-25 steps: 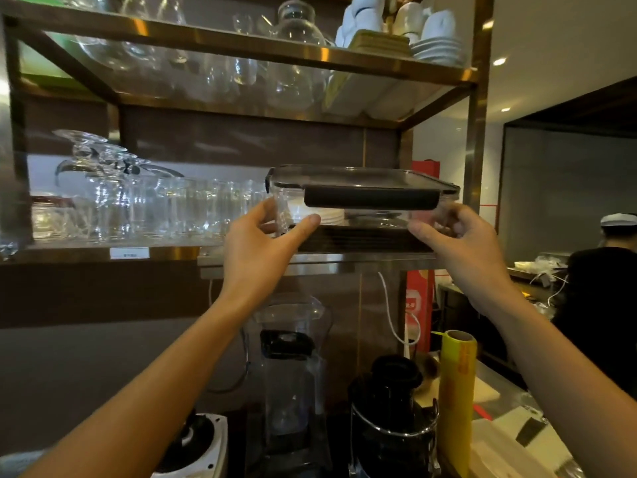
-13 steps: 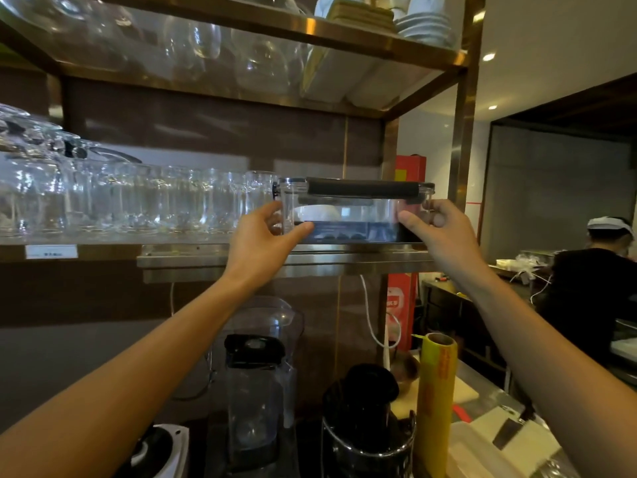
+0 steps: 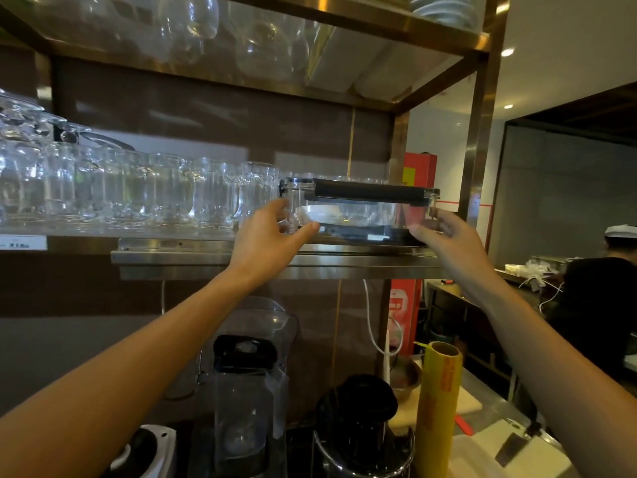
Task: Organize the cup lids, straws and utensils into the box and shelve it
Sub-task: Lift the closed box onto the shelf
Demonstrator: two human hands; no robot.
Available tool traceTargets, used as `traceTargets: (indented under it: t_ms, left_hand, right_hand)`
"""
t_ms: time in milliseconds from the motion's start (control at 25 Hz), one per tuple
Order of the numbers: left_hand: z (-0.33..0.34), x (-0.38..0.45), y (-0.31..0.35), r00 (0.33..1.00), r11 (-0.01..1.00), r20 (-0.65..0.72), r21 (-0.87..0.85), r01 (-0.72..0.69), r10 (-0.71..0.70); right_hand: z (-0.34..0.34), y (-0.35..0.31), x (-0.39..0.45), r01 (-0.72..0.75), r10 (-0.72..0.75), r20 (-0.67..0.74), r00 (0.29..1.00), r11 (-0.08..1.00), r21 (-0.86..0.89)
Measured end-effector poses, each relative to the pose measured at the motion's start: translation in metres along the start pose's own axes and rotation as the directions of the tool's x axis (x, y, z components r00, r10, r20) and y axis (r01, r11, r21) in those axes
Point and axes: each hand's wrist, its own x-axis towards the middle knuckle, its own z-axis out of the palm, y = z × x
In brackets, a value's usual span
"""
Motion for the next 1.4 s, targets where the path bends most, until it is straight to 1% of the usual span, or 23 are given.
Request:
traceTargets:
  t_ms: [120, 240, 400, 480, 640, 840, 1040, 1240, 1400]
  left_hand:
    - [0.004, 0.005, -0.003, 0.998, 0.999, 0.057, -0.025, 0.020, -0.018]
    - [0.006, 0.008, -0.005, 0.995, 0.999, 0.095, 0.008, 0.032, -0.032]
    - [0.010, 0.007, -0.005, 0.998, 0.997, 0.053, 0.063, 0.033, -0.036]
    - [0.013, 0.008, -0.004, 0.999, 0.995, 0.032, 0.094, 0.038, -0.041]
    - [0.016, 0.009, -0.005, 0.999, 0.988, 0.015, 0.148, 0.043, -0.045]
    - [0.019, 0.010, -0.005, 0.999, 0.974, -0.011, 0.222, 0.051, -0.050]
    - [0.024, 0.009, -0.004, 0.999, 0.939, -0.051, 0.343, 0.030, -0.014]
    - [0.022, 0.008, -0.004, 1.000, 0.932, -0.028, 0.362, 0.010, 0.000]
    - [0.021, 0.006, -0.003, 1.000, 0.929, -0.006, 0.370, -0.006, 0.009]
  right_hand:
    - [0.001, 0.008, 0.005, -0.017, 0.016, -0.023, 1.000, 0.999, -0.037]
    - [0.003, 0.018, 0.009, -0.025, 0.020, -0.080, 0.997, 0.998, -0.062]
    - [0.006, 0.029, 0.014, 0.005, -0.027, -0.125, 0.992, 0.985, -0.173]
    - [0.009, 0.030, 0.017, 0.005, -0.033, -0.137, 0.990, 0.980, -0.199]
    - [0.015, 0.030, 0.021, 0.007, -0.034, -0.125, 0.992, 0.976, -0.216]
    - [0.018, 0.031, 0.025, 0.019, -0.034, -0.050, 0.998, 0.963, -0.269]
    - [0.018, 0.034, 0.022, 0.016, -0.034, -0.081, 0.996, 0.977, -0.213]
    - [0.022, 0.035, 0.022, -0.002, -0.029, -0.114, 0.993, 0.965, -0.263]
    - [0.023, 0.035, 0.019, -0.002, -0.027, -0.101, 0.995, 0.961, -0.277]
